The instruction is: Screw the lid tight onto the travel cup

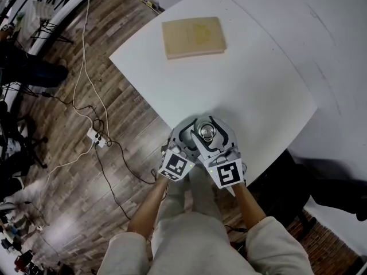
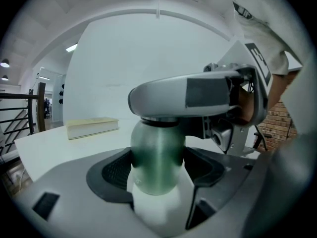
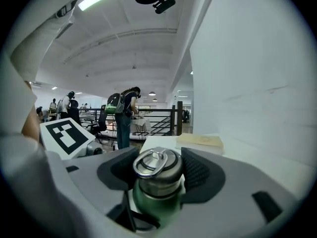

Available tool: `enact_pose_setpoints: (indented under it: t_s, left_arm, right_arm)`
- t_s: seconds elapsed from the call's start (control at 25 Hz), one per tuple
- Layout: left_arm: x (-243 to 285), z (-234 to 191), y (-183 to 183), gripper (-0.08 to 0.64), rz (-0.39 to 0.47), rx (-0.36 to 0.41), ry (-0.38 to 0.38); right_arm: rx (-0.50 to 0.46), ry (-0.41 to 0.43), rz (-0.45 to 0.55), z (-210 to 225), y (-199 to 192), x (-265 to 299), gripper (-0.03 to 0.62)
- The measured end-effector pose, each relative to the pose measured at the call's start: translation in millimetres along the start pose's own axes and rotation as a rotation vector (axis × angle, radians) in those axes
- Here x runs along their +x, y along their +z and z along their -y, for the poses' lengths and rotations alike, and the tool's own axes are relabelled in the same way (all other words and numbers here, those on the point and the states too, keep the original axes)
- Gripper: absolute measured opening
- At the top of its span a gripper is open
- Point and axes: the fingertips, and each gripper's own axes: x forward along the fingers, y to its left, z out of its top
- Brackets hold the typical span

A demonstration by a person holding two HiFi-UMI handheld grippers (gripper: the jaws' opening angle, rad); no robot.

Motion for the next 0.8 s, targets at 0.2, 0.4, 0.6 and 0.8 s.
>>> enact_pose_setpoints:
  t_s: [0.2,0.4,0.6,0.8]
  left_arm:
    - [0.2,-0.2,1.8,0.334,0.002,0.000,0.004]
    - [1.1,0.4,0.6,0.334,0.002,0.002,0.007]
    - [0.8,0.1,0.2,0.334,0.001,0.003,0.006]
    - [0.2,0.9,0.7,0.334,0.007,0.007,0.008]
  right_arm:
    - [0.029,-0.119,0.013,4.8,2.7,0.3,0.258]
    - [0.029,-0.194,0.019,7.9,2.7,-0.6,0.258]
    - [0.047,-0.273,0.012,10.2,3.1,-0.5,0.258]
    - [0.047,-0.238,0.020,7.4,2.4,-1.6,0.259]
